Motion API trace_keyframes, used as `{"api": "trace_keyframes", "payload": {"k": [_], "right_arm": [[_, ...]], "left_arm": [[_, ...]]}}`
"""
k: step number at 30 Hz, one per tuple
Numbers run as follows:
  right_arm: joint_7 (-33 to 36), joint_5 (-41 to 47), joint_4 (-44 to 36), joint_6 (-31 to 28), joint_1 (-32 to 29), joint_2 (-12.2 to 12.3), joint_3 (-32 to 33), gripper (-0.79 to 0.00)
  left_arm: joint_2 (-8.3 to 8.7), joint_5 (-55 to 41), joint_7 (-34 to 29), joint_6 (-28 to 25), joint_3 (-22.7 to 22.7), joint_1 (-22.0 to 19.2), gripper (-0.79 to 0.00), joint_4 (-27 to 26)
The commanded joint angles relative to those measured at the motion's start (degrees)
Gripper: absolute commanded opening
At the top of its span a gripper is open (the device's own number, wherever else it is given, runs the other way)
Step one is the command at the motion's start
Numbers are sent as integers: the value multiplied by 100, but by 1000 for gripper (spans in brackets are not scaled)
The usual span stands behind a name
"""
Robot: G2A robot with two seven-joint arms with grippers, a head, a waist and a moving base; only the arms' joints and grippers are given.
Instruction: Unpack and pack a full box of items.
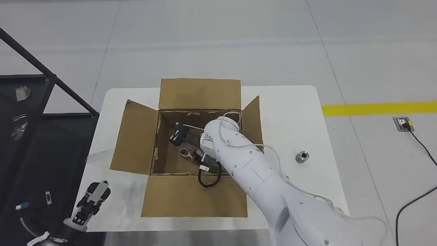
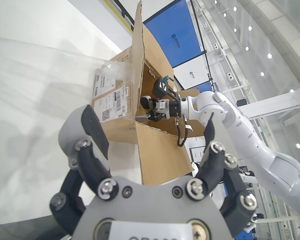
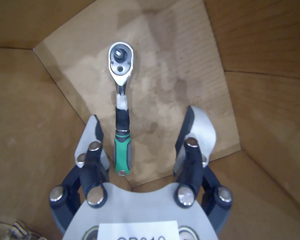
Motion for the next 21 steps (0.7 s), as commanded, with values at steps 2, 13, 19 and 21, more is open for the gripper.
{"api": "trace_keyframes", "payload": {"k": [2, 13, 19, 21], "right_arm": [[-292, -98, -29, 8, 50, 18, 2, -46], [-1322, -768, -510, 202, 98, 182, -76, -114], [-1651, -1178, -1145, 410, 1, 423, -48, -95], [-1646, -1303, -1465, 502, -50, 541, 1, -89]], "left_arm": [[-1, -46, 17, 23, -29, -25, 0, 20], [-6, -145, 4, 67, -76, -77, 0, 66], [-9, -135, -15, 62, -78, -95, 0, 69], [-10, -120, -17, 51, -78, -98, 0, 69]]}}
